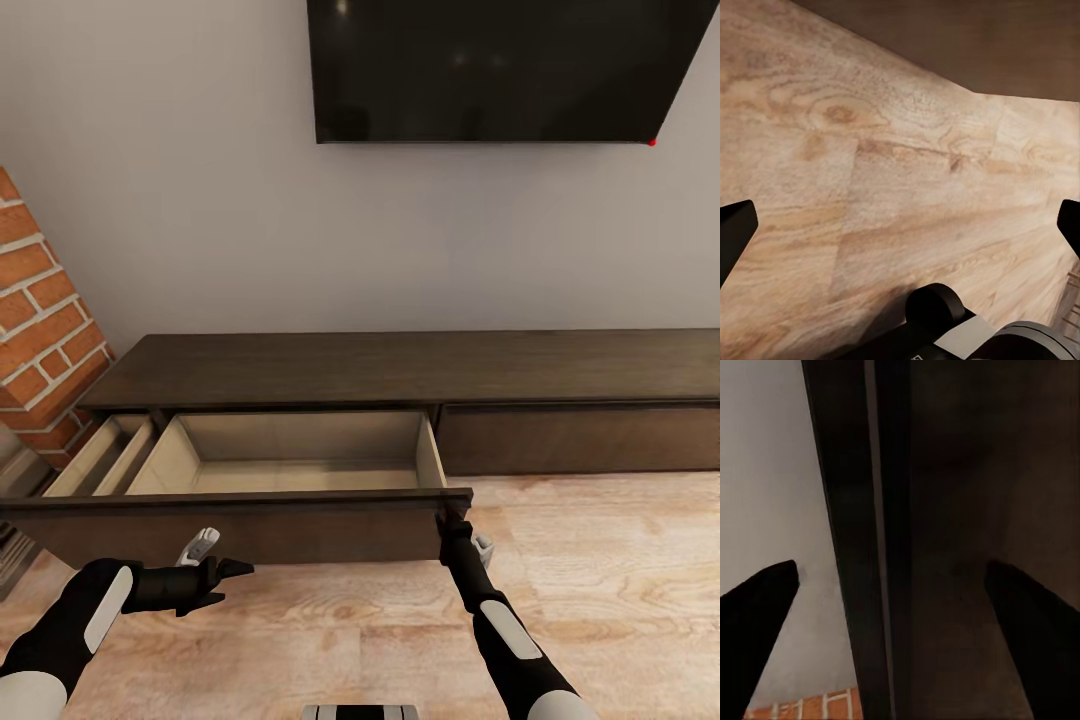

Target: Place each of the two pumpkins and all three candles from the living room inside a cabinet in the living room (use any cabinet), then make sure every cabinet is closed, and position the cauldron so it is next to a table in the living room.

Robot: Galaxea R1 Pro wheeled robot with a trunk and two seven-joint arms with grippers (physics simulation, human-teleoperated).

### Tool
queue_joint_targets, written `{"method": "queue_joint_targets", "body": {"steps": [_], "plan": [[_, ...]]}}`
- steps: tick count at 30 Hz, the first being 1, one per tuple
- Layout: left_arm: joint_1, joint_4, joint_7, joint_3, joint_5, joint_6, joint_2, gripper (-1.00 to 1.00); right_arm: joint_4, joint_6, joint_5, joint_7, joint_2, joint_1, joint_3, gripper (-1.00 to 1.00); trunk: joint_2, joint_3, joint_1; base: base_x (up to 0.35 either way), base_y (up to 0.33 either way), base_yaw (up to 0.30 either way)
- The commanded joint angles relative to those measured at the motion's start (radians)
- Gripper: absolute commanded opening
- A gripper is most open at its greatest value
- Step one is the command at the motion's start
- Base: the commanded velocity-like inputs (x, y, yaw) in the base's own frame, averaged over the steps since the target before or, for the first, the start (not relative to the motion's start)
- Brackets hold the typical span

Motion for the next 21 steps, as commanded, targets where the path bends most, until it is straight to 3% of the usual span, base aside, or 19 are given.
{"method": "queue_joint_targets", "body": {"steps": [1,11,21], "plan": [[0.0,0.0,0.0,0.0,0.0,0.0,0.0,1.0,0.0,0.0,0.0,0.0,0.0,0.0,0.0,1.0,0.0,0.0,0.0,0.0,0.0,0.0],[0.0,0.0,0.0,0.0,0.0,0.0,0.0,1.0,0.0,0.001,0.0,-0.001,0.0,0.0,-0.001,1.0,0.0,0.0,0.0,-0.014,0.0,0.0],[0.0,0.0,0.0,0.0,0.0,0.0,0.0,1.0,0.0,0.001,0.005,-0.002,-0.001,0.0,0.008,1.0,0.0,0.0,0.0,-0.229,0.0,0.0]]}}
